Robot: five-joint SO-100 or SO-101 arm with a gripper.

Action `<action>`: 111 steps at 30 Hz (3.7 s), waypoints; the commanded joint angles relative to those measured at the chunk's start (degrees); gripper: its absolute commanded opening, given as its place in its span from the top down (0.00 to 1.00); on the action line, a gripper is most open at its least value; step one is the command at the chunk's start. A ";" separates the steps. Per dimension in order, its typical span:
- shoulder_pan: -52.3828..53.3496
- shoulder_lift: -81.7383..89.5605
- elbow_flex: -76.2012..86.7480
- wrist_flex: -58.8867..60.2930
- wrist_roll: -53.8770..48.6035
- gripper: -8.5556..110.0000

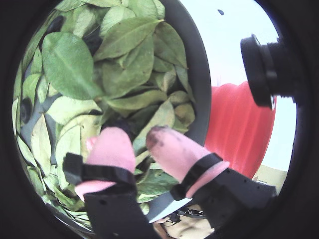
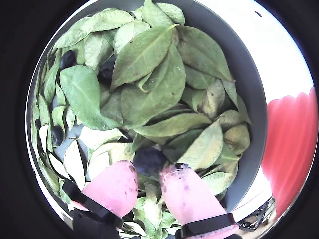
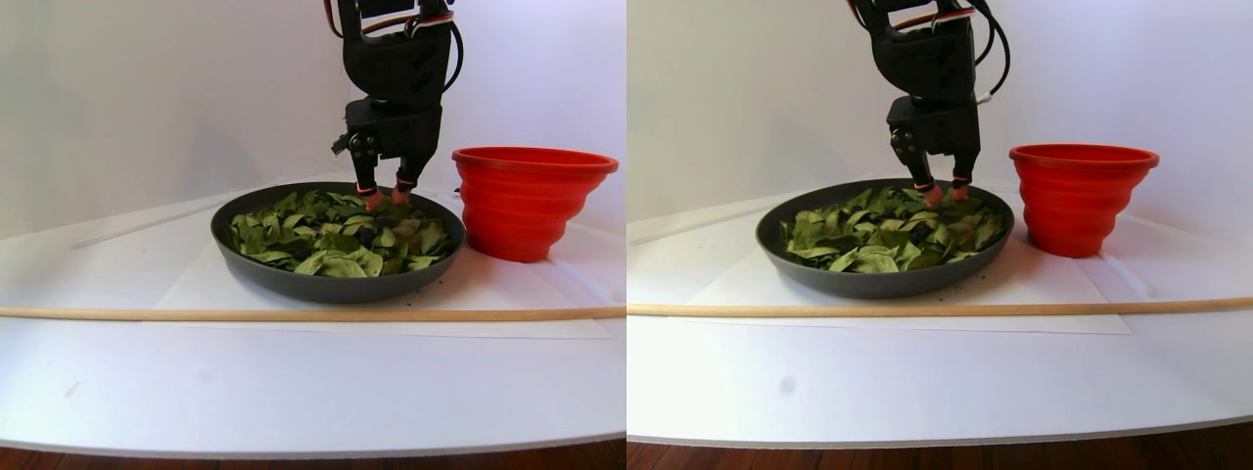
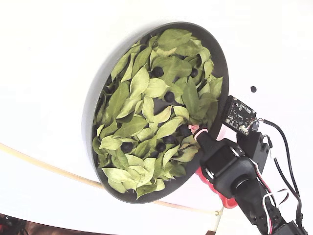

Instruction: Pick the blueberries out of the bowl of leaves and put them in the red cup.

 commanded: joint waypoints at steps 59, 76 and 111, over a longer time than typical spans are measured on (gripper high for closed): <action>1.93 -5.80 -4.13 -6.33 2.11 0.80; 2.29 -8.00 -3.43 -8.35 2.90 0.79; 2.29 -9.49 -1.76 -9.58 3.43 0.83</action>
